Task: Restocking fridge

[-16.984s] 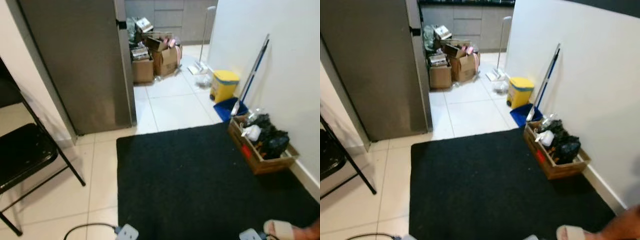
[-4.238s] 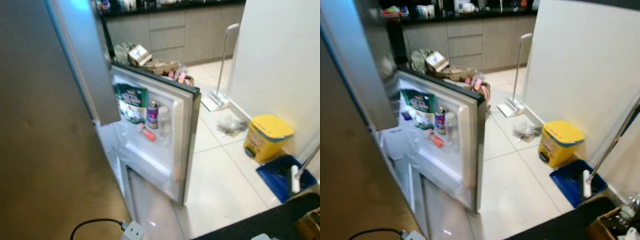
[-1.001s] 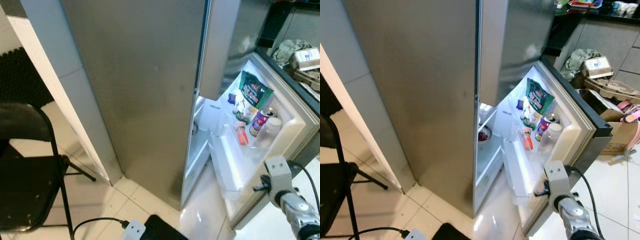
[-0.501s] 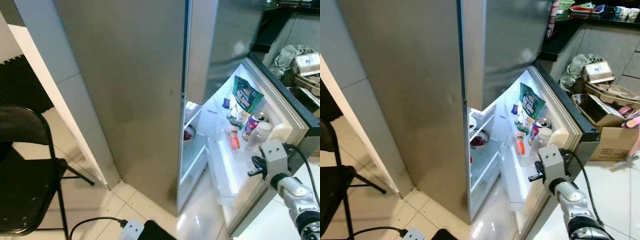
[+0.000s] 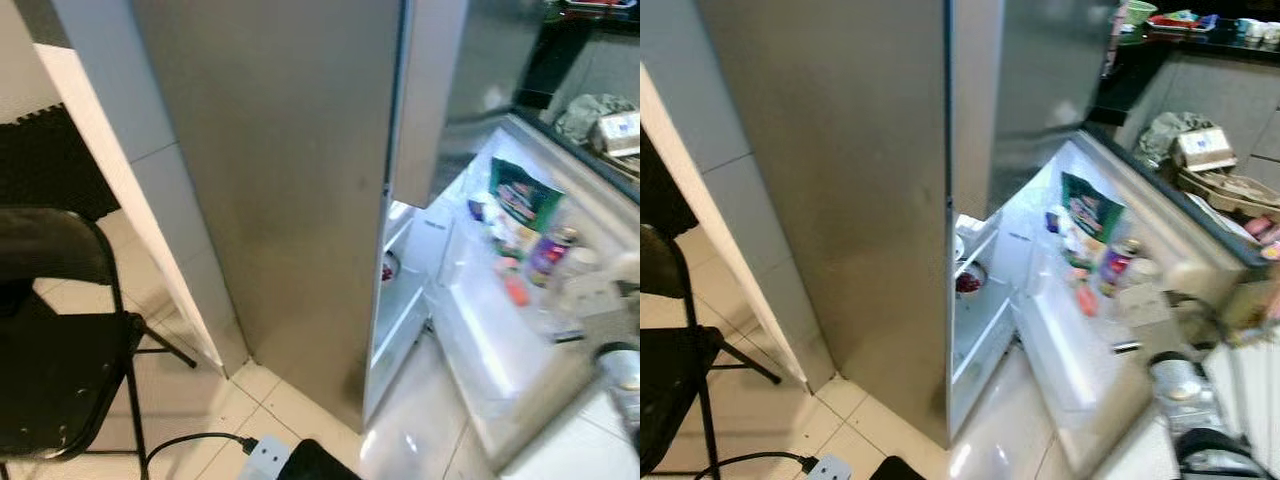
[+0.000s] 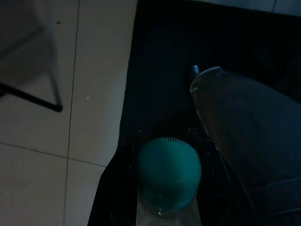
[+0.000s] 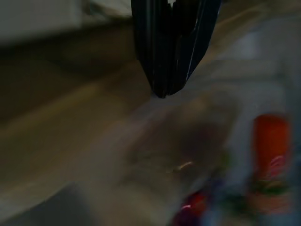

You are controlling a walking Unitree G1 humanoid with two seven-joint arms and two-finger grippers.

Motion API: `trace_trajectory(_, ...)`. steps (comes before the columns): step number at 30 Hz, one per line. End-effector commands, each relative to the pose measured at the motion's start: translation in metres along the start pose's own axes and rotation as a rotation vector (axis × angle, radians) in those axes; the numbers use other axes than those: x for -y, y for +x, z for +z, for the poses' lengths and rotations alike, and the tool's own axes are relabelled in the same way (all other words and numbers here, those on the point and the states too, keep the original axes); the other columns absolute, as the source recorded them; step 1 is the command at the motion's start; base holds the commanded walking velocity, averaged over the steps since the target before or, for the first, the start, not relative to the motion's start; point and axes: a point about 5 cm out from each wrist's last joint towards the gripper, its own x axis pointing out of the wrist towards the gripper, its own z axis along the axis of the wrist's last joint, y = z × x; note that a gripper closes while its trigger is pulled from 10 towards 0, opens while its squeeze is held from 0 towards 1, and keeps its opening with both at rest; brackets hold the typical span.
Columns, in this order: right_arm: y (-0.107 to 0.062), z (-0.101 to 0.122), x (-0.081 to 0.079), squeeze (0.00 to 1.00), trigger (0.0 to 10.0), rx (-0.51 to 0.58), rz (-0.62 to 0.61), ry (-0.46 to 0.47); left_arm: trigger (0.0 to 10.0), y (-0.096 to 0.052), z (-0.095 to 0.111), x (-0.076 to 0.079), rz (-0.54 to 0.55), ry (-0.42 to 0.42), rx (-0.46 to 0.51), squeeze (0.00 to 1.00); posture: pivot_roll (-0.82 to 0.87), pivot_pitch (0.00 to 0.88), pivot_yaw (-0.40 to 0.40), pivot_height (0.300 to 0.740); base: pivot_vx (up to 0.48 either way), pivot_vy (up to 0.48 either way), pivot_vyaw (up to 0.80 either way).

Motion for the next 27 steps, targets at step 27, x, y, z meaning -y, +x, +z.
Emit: trace_trajectory(27, -0.103, -0.128, -0.107, 0.00, 10.0, -0.541, 0.398, -0.014, 10.0, 0.000, -0.016, 0.011, -0.055, 0.012, -0.059, 0.00, -0.03, 0.000, -0.019, 0.740, 0.000, -0.035, 0.00)
